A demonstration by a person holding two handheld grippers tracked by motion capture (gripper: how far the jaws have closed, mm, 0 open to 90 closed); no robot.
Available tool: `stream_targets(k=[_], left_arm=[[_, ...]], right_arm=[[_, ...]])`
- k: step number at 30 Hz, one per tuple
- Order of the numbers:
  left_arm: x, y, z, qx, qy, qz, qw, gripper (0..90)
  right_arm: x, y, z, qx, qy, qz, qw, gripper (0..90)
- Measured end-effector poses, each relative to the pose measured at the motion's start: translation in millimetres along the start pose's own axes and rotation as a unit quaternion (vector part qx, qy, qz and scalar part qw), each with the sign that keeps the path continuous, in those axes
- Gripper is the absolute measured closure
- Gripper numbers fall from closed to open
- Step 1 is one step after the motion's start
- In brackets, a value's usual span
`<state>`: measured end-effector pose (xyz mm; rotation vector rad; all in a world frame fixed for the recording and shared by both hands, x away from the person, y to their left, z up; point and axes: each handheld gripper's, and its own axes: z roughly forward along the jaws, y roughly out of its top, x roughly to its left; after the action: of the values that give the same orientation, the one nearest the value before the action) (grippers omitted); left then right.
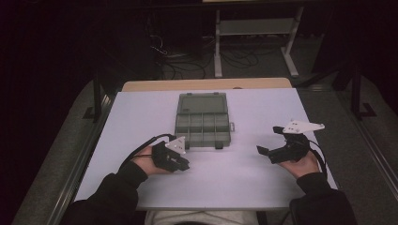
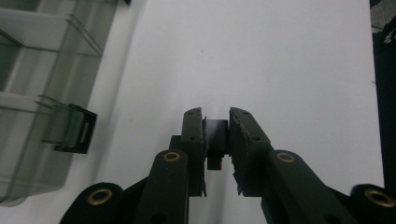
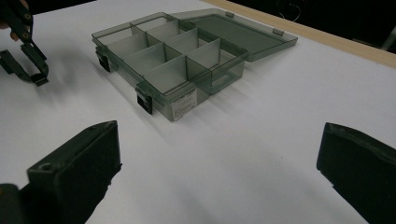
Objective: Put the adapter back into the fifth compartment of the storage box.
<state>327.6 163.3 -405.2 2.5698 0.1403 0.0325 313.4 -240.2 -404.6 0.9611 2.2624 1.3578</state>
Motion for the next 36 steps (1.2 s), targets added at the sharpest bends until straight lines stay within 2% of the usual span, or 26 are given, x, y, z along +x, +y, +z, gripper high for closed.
stream_targets(k=[23, 36], left_arm=[[14.5, 21.1, -43.7, -0.029, 0.018, 0.007, 0.9994, 76.4], [25.0, 30.3, -63.5, -0.035, 0.029, 0.008, 0.9989, 76.4]], right_arm=[[0.6, 0.1, -0.2, -0.001, 0.002, 0.0, 1.0, 0.0], [0.7, 0.2, 0.1, -0.001, 0.003, -0.001, 1.0, 0.0]])
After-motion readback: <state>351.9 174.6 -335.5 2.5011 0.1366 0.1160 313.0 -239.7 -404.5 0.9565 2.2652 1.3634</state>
